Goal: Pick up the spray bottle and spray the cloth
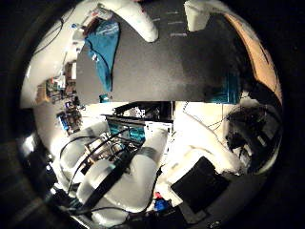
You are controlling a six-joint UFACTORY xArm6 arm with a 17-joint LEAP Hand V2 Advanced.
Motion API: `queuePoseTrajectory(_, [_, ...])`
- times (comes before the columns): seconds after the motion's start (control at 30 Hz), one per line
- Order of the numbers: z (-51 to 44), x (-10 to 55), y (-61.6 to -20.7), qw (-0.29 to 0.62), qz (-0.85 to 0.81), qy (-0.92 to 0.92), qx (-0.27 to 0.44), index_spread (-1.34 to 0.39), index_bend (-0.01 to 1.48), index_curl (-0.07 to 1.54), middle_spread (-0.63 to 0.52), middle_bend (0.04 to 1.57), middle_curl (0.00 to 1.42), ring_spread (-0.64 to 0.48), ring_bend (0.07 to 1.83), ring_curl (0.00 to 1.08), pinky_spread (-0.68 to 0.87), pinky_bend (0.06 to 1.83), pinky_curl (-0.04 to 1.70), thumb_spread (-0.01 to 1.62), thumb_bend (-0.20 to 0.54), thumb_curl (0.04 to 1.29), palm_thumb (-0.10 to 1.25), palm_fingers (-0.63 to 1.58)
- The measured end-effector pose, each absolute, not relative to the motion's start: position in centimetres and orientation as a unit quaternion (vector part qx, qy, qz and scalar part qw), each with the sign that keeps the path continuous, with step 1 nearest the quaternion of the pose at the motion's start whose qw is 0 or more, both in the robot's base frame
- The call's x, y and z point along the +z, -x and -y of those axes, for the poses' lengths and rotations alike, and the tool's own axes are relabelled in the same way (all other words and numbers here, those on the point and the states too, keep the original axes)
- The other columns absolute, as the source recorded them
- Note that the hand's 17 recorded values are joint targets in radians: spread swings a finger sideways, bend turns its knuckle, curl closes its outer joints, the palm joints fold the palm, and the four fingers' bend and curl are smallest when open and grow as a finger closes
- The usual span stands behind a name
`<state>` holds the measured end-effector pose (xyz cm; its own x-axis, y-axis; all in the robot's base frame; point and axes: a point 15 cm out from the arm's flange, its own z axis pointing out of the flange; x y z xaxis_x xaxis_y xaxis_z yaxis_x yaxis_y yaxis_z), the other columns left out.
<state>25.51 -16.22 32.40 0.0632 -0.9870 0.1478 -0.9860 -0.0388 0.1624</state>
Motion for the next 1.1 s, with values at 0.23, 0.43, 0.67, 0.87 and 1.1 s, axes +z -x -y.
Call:
queuePoseTrajectory(0.23, [15.4,32.1,-25.8,0.088,0.690,-0.718,-0.012,-0.38,0.34,0.40,-0.03,0.24,0.36,0.16,0.18,0.13,0.38,0.18,0.26,1.21,-0.015,0.29,0.75,0.26])
queuePoseTrajectory(0.43, [16.3,32.0,-26.7,0.036,0.722,-0.691,-0.004,-0.37,0.28,0.39,-0.03,0.23,0.35,0.15,0.19,0.15,0.38,0.19,0.26,1.21,-0.018,0.28,0.73,0.30])
queuePoseTrajectory(0.67, [16.7,32.2,-28.1,-0.005,0.731,-0.682,0.010,-0.35,0.19,0.38,-0.04,0.22,0.36,0.14,0.19,0.17,0.38,0.19,0.26,1.21,-0.023,0.27,0.65,0.30])
queuePoseTrajectory(0.87, [16.4,31.0,-28.6,-0.064,0.744,-0.665,-0.006,-0.34,0.17,0.36,-0.03,0.21,0.35,0.13,0.20,0.19,0.38,0.20,0.27,1.20,-0.019,0.26,0.60,0.33])
queuePoseTrajectory(1.1, [14.6,29.6,-29.5,-0.164,0.745,-0.645,-0.041,-0.33,0.17,0.33,-0.03,0.22,0.36,0.10,0.22,0.21,0.38,0.20,0.28,1.19,-0.018,0.26,0.57,0.35])
